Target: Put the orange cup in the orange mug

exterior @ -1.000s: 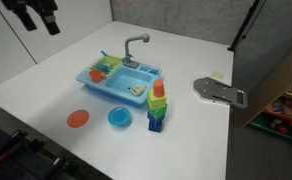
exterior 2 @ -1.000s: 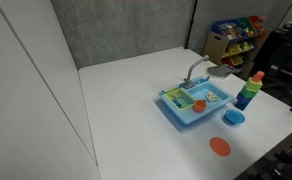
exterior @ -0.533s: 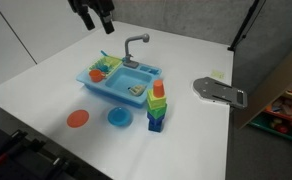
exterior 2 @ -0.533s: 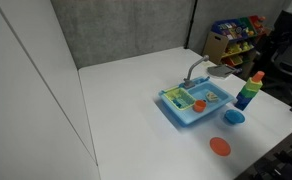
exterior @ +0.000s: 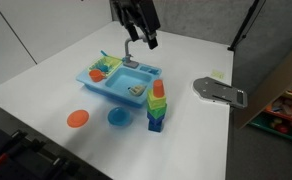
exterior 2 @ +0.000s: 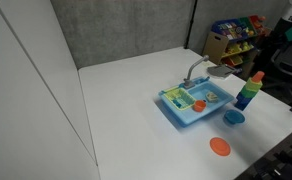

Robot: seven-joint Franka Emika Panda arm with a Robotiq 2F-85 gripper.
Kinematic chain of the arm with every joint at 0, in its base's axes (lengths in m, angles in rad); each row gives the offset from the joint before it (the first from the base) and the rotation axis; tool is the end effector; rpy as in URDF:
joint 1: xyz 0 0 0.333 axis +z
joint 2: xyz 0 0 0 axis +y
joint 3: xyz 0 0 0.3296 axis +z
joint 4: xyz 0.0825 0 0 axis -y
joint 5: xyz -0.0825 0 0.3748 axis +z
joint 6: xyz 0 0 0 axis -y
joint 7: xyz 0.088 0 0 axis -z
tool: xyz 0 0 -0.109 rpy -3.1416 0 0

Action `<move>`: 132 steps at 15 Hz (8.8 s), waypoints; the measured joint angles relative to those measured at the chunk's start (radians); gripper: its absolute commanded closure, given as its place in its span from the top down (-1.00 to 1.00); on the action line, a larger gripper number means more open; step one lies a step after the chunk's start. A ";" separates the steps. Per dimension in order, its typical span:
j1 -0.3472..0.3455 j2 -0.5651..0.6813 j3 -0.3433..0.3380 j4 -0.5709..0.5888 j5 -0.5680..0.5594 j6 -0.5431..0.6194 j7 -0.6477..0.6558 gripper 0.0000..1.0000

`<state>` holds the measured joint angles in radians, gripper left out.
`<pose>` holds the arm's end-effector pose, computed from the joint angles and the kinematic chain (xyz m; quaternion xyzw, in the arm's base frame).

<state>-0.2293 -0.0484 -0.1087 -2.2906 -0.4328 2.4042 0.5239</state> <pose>0.4857 -0.1747 0.4047 0.9461 -0.2736 0.0932 0.1462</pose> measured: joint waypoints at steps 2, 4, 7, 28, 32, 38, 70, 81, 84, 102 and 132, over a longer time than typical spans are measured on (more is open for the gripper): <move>-0.005 0.039 -0.029 0.013 -0.006 0.030 0.031 1.00; -0.006 0.082 -0.058 0.027 -0.006 0.050 0.056 1.00; -0.004 0.138 -0.086 0.053 -0.006 0.054 0.093 1.00; 0.025 0.273 -0.186 -0.037 0.000 0.368 0.108 1.00; 0.066 0.317 -0.220 -0.044 0.021 0.460 0.108 0.12; 0.148 0.339 -0.297 -0.044 0.044 0.511 0.108 -0.77; 0.234 0.120 0.015 -0.212 0.118 0.326 0.018 -0.27; 0.247 0.132 0.041 -0.211 0.129 0.327 0.017 -0.77; 0.271 0.156 0.063 -0.196 0.151 0.335 0.017 -0.77; 0.392 0.405 0.050 -0.047 0.249 0.504 -0.004 -0.77; 0.422 0.453 0.014 0.002 0.391 0.517 -0.119 1.00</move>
<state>0.1926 0.4050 -0.0946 -2.2883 -0.0419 2.9210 0.4052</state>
